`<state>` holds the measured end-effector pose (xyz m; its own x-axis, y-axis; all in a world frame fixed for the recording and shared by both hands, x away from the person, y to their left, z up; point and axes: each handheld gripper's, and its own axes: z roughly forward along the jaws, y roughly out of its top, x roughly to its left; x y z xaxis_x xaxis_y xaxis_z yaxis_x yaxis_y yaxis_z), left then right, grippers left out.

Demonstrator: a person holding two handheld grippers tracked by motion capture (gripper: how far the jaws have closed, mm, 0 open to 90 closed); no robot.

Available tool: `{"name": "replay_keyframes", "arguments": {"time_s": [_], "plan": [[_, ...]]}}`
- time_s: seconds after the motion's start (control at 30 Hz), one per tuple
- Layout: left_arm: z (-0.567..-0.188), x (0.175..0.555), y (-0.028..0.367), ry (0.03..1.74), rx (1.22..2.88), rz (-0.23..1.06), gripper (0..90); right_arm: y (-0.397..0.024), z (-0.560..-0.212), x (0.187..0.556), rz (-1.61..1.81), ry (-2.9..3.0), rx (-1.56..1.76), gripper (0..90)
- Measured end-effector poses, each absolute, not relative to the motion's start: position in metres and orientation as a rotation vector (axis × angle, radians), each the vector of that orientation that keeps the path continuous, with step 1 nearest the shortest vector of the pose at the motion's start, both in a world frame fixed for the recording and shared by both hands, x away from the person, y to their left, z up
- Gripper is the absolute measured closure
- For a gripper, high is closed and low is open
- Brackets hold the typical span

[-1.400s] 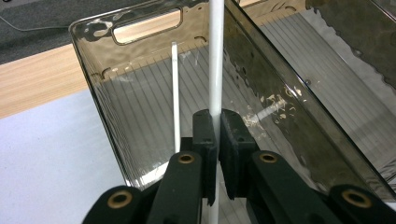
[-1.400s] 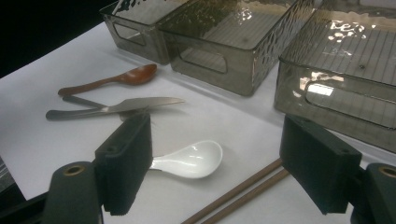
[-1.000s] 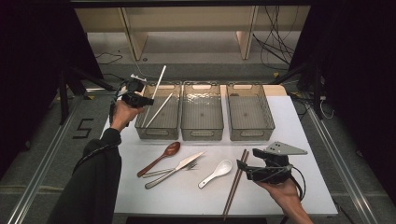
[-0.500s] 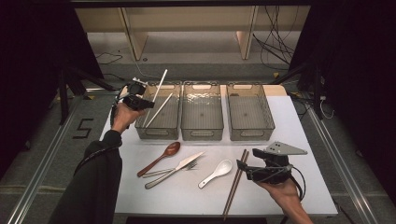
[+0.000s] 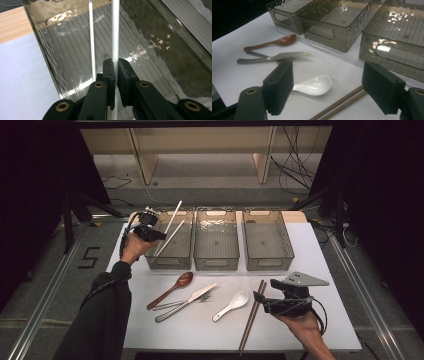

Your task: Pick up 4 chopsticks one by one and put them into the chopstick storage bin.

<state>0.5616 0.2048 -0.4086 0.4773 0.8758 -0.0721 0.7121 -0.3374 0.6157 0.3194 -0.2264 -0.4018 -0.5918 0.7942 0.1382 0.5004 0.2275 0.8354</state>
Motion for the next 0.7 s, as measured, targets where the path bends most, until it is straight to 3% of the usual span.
{"name": "replay_keyframes", "arguments": {"time_s": [0.37,0.57,0.7], "plan": [[-0.408,0.560,0.200,1.338,2.142,0.370,79.8,-0.226,-0.402,0.319,1.304,2.189,1.209,26.3],[-0.406,0.554,0.200,1.326,2.138,0.329,71.8,-0.226,-0.402,0.319,1.303,2.190,1.206,26.3],[-0.401,0.547,0.204,1.327,2.099,0.298,60.5,-0.226,-0.402,0.320,1.303,2.190,1.209,26.3]]}}
